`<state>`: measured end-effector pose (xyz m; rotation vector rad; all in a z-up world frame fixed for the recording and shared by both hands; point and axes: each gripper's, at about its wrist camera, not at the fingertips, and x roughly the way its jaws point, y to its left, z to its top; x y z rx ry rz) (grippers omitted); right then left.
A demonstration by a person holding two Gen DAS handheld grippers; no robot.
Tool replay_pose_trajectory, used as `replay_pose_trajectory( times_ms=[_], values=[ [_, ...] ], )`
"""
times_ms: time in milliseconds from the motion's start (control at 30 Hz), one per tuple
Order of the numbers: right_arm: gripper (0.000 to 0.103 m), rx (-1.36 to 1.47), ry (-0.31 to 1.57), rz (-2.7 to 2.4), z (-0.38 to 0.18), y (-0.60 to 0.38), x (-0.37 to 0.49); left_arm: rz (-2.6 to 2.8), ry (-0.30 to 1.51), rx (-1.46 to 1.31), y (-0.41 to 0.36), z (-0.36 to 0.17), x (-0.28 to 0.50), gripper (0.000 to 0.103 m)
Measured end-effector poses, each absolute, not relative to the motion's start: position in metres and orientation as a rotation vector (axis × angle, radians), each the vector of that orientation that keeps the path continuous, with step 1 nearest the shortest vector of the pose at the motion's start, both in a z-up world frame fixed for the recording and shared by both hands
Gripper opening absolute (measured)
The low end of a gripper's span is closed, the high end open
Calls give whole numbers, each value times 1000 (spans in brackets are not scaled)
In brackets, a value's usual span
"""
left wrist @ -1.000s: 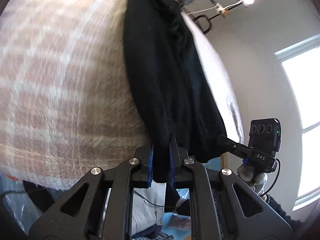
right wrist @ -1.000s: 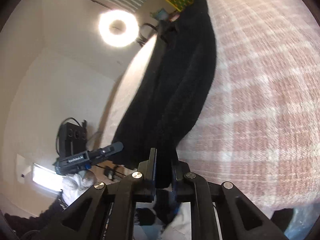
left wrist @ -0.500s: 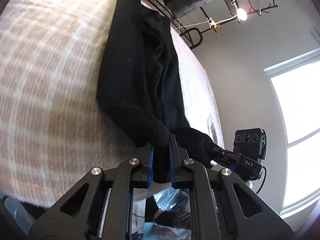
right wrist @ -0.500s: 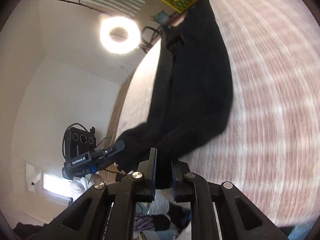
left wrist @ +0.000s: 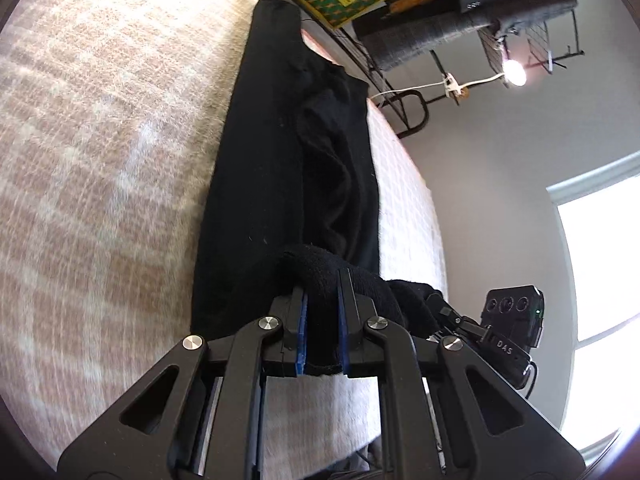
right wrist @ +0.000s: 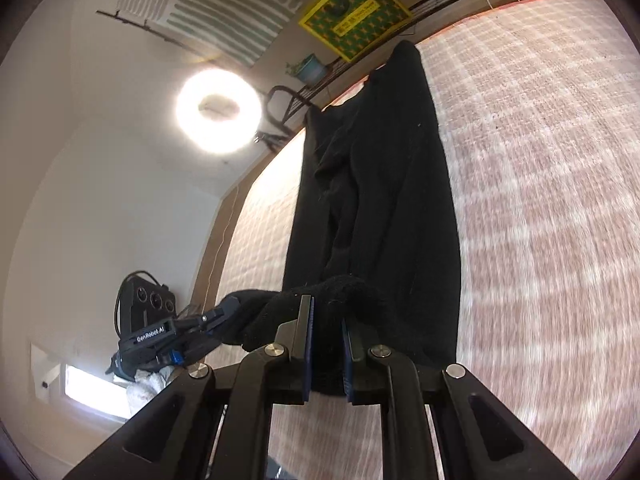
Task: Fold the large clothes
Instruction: 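Carry the held hem along the strip toward the collar with both tools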
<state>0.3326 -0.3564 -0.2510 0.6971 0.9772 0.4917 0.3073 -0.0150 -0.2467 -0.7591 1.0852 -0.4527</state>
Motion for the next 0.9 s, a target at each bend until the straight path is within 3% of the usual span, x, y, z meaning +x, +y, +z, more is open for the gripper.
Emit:
replay_pose_trajectory(
  times_ms=[567,633,667,767,900],
  values=[
    [11,685,1033,407,-276,-360,373,-397,1143,-774,-21,-280,364,10],
    [16,680,1030,421,-274,-360,372,-403,1157,-784,-19,-281,366,14],
    [30,680,1025,431,-272,-360,372,-405,1167,-786,-18,-280,368,16],
    [49,667,980,428,-261,-364,369,-420,1165,-797,-18,-276,371,24],
    [53,625,948,391,-249,-370,368,-408,1126,-803,-12,-266,371,49]
  ],
)
